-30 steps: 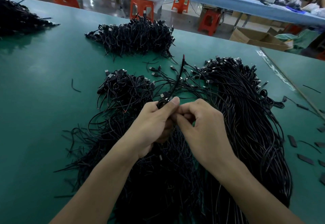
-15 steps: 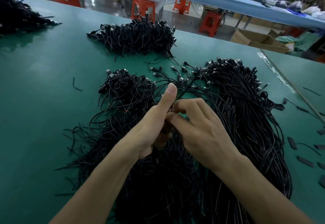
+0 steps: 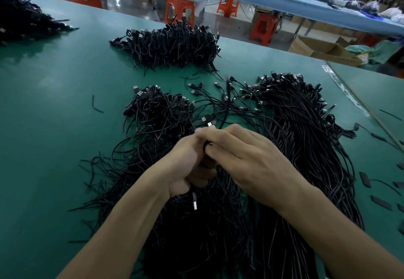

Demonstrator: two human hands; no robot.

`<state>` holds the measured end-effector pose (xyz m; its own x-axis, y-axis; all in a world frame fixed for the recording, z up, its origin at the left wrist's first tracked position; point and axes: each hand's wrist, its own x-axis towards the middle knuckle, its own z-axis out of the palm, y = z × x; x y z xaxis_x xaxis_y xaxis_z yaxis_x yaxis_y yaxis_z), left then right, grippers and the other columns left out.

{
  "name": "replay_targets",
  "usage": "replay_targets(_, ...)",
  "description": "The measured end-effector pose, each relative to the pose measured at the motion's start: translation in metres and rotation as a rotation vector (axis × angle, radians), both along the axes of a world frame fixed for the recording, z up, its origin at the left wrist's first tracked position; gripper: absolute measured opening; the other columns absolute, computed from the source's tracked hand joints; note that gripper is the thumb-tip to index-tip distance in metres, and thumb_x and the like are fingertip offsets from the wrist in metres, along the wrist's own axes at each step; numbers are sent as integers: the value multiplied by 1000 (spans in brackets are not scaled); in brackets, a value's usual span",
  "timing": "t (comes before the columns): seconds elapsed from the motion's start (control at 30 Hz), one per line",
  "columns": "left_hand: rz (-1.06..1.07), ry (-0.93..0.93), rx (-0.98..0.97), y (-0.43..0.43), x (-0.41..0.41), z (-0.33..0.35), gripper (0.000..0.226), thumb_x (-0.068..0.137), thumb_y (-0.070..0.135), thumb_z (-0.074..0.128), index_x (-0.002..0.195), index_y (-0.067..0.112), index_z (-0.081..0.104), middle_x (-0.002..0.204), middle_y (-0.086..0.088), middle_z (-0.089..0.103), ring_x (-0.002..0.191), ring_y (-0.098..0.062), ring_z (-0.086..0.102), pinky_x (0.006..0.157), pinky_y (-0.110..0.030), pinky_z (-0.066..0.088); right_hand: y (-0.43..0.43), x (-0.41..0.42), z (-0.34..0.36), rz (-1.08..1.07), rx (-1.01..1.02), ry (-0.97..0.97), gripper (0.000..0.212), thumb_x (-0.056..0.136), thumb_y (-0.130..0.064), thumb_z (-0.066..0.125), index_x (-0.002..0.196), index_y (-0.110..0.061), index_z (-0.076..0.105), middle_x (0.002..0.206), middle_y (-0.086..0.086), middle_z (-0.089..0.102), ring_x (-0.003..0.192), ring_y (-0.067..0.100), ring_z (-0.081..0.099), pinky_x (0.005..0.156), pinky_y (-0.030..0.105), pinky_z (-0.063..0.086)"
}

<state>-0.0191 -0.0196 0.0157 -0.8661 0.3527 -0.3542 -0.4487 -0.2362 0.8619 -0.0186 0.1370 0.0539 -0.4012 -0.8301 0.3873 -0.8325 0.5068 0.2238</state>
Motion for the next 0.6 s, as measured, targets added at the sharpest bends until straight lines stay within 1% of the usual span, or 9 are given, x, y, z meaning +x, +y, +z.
replay_targets(0.07,14,-17,38,-1,0,2,45,104,47,41,70,18,48,50,6,28,36,-6,21,33,-15,20,0,0,-2,-17,-36,24,14,92,0,56,94,-1,69,113,13,68,93,26,61,79,38,53)
replay_targets(0.13,8,-36,84,0,1,5,47,103,47,42,66,19,46,51,6,27,36,-6,21,32,-14,20,1,-1,-4,-10,-64,53,9,91,1,61,93,1,70,105,13,69,91,28,64,76,38,54)
replay_targets(0.27,1,-72,131,2,1,7,47,101,51,41,67,20,41,50,7,28,36,-5,22,32,-14,17,5,-4,-4,46,-64,121,8,91,3,63,92,1,72,109,11,71,89,28,66,70,37,55)
replay_targets(0.33,6,-102,143,4,1,6,45,100,54,41,69,22,39,50,7,26,36,-5,21,32,-14,16,6,-6,-1,70,-41,108,10,92,3,62,92,1,71,111,10,71,86,28,66,65,36,54)
replay_targets(0.4,9,-143,154,5,0,5,45,99,56,42,69,23,37,48,7,26,34,-4,22,31,-11,17,6,-8,3,102,-12,87,12,92,5,60,91,1,71,108,9,71,83,28,64,62,35,53)
replay_targets(0.47,20,-178,152,5,-1,4,47,99,56,44,66,23,39,46,8,27,31,-3,23,30,-9,18,6,-10,7,140,28,74,13,91,5,60,90,-2,71,102,9,71,81,27,63,61,35,53)
replay_targets(0.6,34,-208,132,6,-2,3,58,100,52,46,50,23,49,44,8,28,30,-2,24,29,-9,18,6,-12,14,147,107,46,15,91,2,59,87,-8,69,98,7,69,82,25,61,63,34,50)
